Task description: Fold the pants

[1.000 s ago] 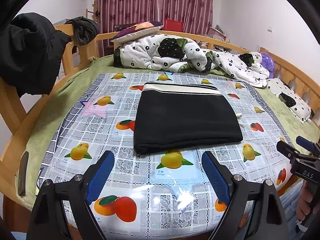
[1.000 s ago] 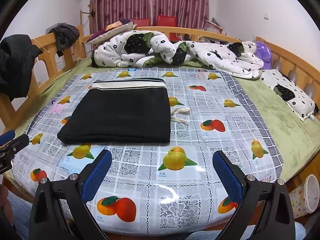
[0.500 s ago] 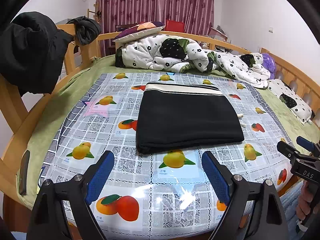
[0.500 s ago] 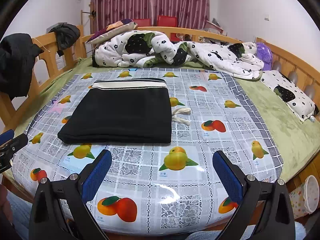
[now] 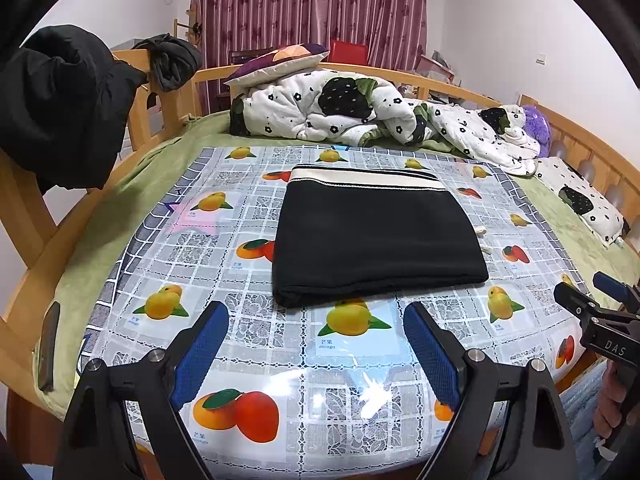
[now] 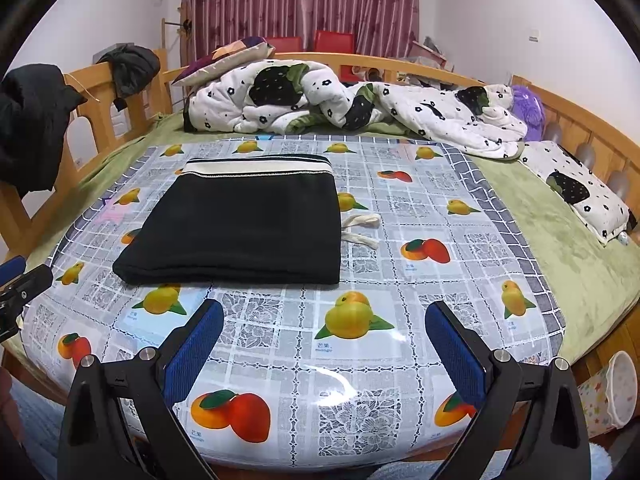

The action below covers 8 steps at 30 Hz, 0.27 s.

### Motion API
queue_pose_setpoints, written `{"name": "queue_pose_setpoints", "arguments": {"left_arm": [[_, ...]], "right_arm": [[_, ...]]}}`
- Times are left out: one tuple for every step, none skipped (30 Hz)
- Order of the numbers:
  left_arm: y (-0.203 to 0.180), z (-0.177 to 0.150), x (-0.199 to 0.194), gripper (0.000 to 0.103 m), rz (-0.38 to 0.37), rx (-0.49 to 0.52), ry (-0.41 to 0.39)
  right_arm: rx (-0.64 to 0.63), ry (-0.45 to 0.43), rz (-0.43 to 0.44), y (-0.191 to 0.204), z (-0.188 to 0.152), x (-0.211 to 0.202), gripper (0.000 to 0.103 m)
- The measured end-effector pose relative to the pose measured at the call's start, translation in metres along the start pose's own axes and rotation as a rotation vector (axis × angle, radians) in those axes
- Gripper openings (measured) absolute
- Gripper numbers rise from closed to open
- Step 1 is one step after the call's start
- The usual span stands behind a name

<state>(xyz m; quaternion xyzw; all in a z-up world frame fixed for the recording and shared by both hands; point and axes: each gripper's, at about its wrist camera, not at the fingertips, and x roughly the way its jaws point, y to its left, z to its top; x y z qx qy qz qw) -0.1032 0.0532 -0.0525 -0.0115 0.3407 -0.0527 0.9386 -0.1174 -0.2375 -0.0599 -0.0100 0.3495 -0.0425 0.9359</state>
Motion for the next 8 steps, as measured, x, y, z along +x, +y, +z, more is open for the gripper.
{"name": "queue_pose_setpoints", "arguments": {"left_arm": [[0.0001, -0.0002, -0.0005, 0.089, 0.004, 0.004, -0.002], [0.0002, -0.0004, -0.0008, 0.089, 0.006, 0.007, -0.004], [0.0005, -0.0003, -0.0007, 0.089, 0.005, 0.009, -0.003], [0.0006, -0.0004, -0.0005, 0.089, 0.006, 0.010, -0.002], [-0.0013, -0.0008, -0.0007, 0.089, 0.011, 0.012, -0.002], [-0.0018, -0.0009, -0.0010, 0.089, 0.015, 0.016, -0.002], [-0.0024, -0.0010, -0.0017, 0.089, 0.014, 0.020, -0.005], [-0.0040, -0.0009, -0.0019, 0.089, 0.009, 0.025, -0.008]], "right_arm": [[-0.001, 0.000, 0.002, -0.0015, -0.0006, -0.0001, 0.099], [-0.001, 0.000, 0.003, -0.0021, -0.0008, -0.0001, 0.099], [0.000, -0.001, 0.003, -0.0022, -0.0010, -0.0002, 0.099], [-0.001, -0.003, 0.004, -0.0021, -0.0010, -0.0001, 0.099], [-0.002, -0.007, 0.007, -0.0035, -0.0015, 0.0003, 0.099], [-0.001, -0.006, 0.009, -0.0050, -0.0023, 0.0017, 0.099], [0.000, 0.000, 0.006, -0.0046, -0.0023, 0.0015, 0.099], [0.000, 0.004, 0.007, -0.0054, -0.0025, 0.0024, 0.099]]}}
